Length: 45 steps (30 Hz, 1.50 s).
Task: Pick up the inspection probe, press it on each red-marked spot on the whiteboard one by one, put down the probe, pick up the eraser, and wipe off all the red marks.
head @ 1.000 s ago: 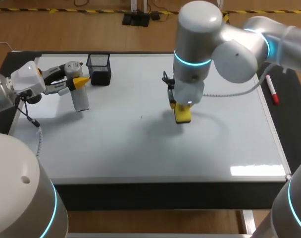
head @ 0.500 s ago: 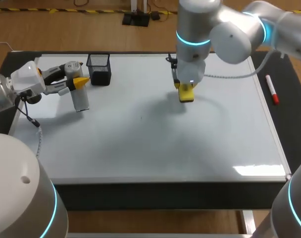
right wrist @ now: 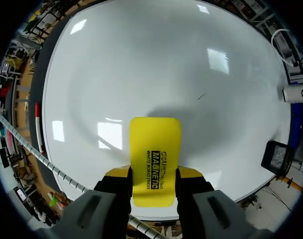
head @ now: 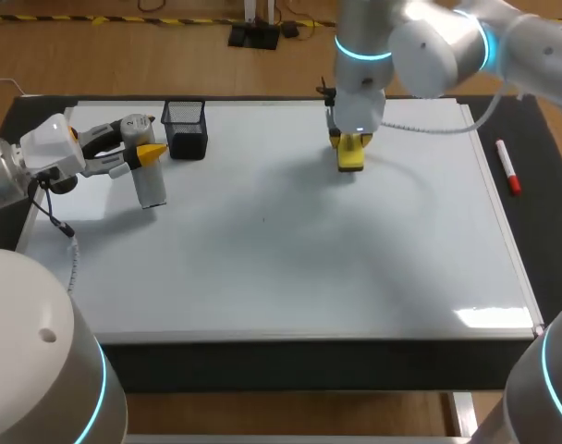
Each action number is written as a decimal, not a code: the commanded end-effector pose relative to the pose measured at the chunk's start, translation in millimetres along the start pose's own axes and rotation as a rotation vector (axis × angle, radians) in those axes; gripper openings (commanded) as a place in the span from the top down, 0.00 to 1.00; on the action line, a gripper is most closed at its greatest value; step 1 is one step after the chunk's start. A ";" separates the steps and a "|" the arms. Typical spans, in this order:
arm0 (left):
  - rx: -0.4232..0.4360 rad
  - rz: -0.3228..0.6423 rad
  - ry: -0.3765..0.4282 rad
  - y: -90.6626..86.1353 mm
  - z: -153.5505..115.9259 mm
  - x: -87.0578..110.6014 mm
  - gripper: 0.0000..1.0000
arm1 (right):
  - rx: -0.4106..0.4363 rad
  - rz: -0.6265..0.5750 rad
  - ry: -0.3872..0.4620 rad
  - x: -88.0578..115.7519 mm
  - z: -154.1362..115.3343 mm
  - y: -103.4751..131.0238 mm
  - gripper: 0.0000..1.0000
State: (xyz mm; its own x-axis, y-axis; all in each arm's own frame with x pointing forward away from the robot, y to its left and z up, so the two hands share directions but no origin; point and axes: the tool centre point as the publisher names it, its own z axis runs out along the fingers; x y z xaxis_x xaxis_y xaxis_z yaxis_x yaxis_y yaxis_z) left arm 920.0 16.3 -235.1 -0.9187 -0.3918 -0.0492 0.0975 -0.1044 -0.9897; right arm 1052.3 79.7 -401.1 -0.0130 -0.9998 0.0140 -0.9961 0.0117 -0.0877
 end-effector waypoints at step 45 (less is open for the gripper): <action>0.000 0.000 0.000 -0.8 0.0 0.0 1.00 | -0.068 0.034 0.017 11.6 28.0 -25.3 0.00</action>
State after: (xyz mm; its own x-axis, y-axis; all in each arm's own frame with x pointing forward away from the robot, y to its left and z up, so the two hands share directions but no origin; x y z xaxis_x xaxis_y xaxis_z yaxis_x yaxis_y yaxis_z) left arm 920.0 16.2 -235.1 -0.9187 -0.3919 -0.0491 0.0975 -0.1044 -0.9897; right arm 1079.4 69.5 -429.0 -0.0500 -0.9983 0.0292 -0.9986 0.0494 -0.0201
